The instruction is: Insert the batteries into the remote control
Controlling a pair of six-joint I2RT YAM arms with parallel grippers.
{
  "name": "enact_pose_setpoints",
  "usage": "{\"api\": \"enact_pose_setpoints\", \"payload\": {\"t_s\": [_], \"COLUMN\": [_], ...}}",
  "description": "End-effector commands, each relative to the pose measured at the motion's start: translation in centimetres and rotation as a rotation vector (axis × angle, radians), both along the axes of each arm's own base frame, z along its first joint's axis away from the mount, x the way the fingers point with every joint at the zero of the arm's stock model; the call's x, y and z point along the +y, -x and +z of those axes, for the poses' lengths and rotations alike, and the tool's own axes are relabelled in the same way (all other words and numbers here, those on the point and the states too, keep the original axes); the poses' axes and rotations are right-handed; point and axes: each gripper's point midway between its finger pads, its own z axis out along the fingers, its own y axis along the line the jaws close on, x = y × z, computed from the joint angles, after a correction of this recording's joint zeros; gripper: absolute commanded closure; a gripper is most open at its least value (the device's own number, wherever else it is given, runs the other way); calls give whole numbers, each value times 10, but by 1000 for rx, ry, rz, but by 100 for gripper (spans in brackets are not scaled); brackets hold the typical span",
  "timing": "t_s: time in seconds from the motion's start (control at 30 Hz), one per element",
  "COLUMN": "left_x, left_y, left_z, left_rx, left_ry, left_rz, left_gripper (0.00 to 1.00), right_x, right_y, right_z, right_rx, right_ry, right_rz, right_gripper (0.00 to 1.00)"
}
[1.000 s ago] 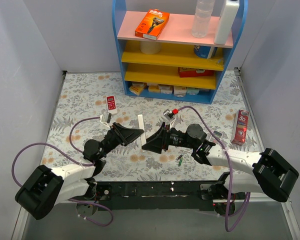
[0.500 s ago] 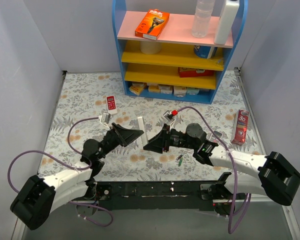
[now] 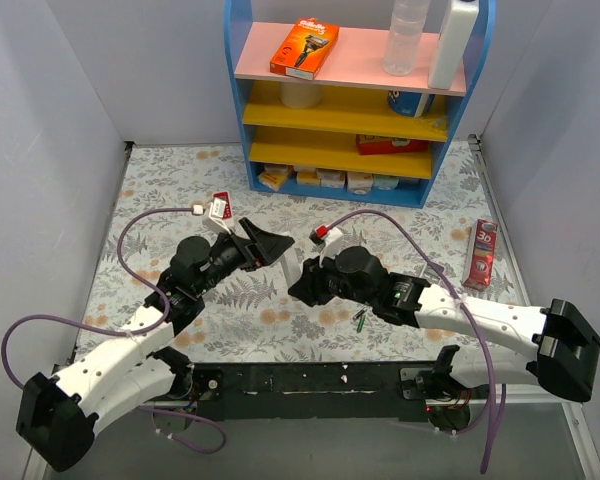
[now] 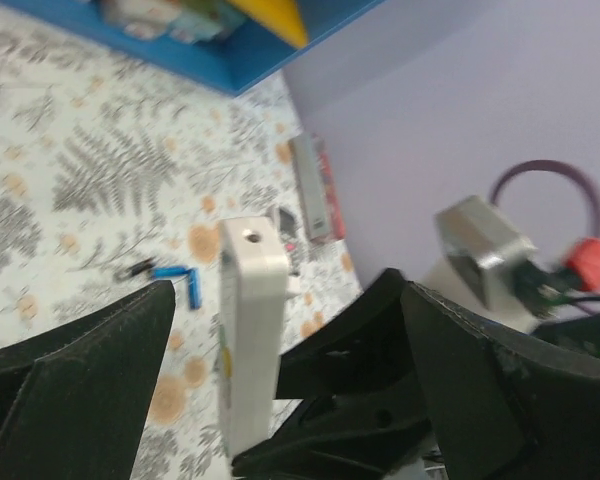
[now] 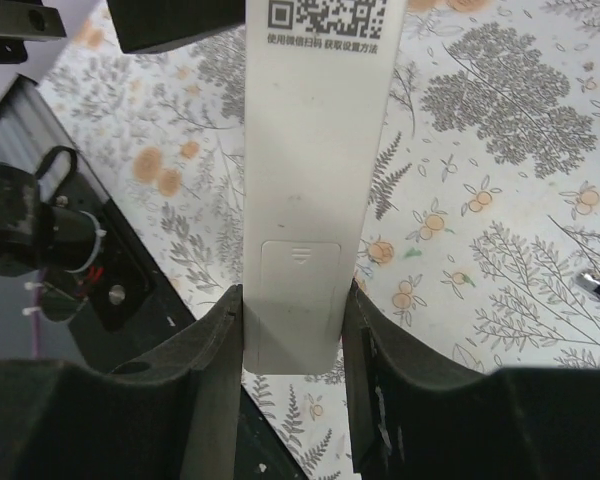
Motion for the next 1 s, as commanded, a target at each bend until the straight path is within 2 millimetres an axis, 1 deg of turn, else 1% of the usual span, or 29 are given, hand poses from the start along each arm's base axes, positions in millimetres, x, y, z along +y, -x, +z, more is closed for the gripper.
{"api": "enact_pose_setpoints", "payload": {"t_s": [0.0,0.1,0.2,0.3,0.37,0.63,0.67,0.73,0.77,0.87,0.97], "left_x": [5,7,6,4,2,-8,-10,-10,-11,-10,-10], "left_y": [-6,-9,-9,-7,-6,-5,-4,-4,-3,-3,-2], "left_z": [-45,-57,-65,-72,-77,-83,-87,-87,-85,-81,-79], "left_rx": [103,126,142,151,163,153,158,154,150,131,120], "left_ry": [-159,-185,-194,-193,-193,-174,-177,-172,-168,-155,-148], "left_rz": [33,52,51,34,27,-6,-12,-14,-15,-11,-14], "left_gripper": [2,2,3,7,11,21,24,31,35,41,51], "right_x": [-2,3,6,7,9,18,19,20,21,21,22], "right_y": [-12,-11,-11,-10,-9,-4,-3,-3,-1,-1,1], "right_z": [3,1,0,-1,-1,-6,-6,-7,-8,-8,-7], "right_rx": [-99,-113,-116,-119,-121,-114,-114,-113,-112,-115,-116], "right_ry": [111,131,139,138,139,138,134,135,138,131,119], "right_rz": [-103,-107,-109,-105,-101,-72,-71,-67,-64,-61,-50], "right_gripper": [99,99,99,99,99,99,99,99,99,99,99]}}
